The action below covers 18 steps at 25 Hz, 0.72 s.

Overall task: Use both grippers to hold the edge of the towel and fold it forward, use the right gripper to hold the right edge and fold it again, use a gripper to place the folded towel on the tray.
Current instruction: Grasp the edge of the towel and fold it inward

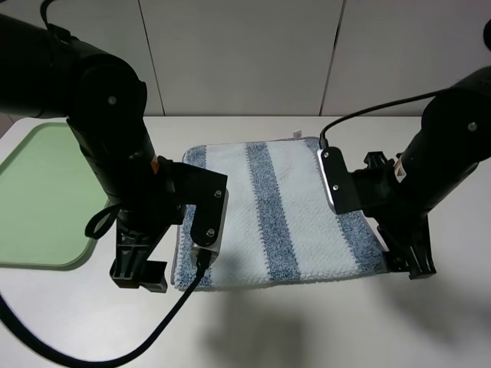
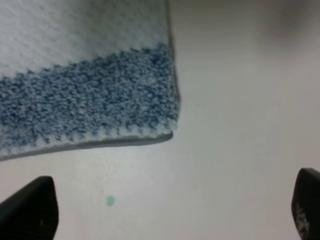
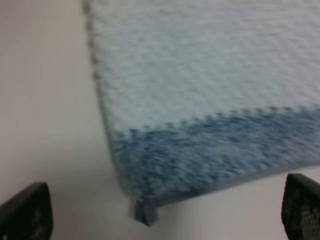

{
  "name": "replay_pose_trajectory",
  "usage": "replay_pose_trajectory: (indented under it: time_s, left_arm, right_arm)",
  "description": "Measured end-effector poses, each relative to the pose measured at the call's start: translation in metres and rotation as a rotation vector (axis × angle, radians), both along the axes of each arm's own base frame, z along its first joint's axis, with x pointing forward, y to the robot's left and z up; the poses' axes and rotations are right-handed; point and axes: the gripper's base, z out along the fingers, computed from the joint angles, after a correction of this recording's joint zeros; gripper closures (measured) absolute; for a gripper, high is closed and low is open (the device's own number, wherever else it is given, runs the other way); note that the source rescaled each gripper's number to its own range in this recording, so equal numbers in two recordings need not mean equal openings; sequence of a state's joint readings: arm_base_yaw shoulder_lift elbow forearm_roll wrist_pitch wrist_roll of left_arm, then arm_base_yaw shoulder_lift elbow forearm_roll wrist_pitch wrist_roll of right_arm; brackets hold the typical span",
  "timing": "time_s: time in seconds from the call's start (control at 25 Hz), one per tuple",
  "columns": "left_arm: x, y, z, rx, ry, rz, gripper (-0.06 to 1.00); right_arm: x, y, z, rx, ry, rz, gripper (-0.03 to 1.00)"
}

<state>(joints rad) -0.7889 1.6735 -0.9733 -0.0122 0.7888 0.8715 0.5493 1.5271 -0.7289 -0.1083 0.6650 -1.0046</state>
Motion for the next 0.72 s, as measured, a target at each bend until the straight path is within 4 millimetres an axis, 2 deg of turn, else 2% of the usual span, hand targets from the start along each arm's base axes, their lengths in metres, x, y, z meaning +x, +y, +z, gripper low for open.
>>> replay_pose_trajectory:
  time_s: [0.16,0.4,0.72]
  left_arm:
    - [0.001,-0.001,0.000,-0.010,-0.010,0.000,0.02]
    - [0.001,-0.001,0.000,-0.013,-0.012,0.001,0.02]
    - [0.000,-0.004,0.000,-0.041,0.007,0.025,0.02]
  right_arm:
    - [-0.005,-0.002,-0.018,-0.015,0.014,0.046,-0.03]
    - [0.001,0.002,-0.037,-0.003,0.005,0.062,-0.03]
    - [0.005,0.005,-0.071,-0.049,0.072,0.084,-0.03]
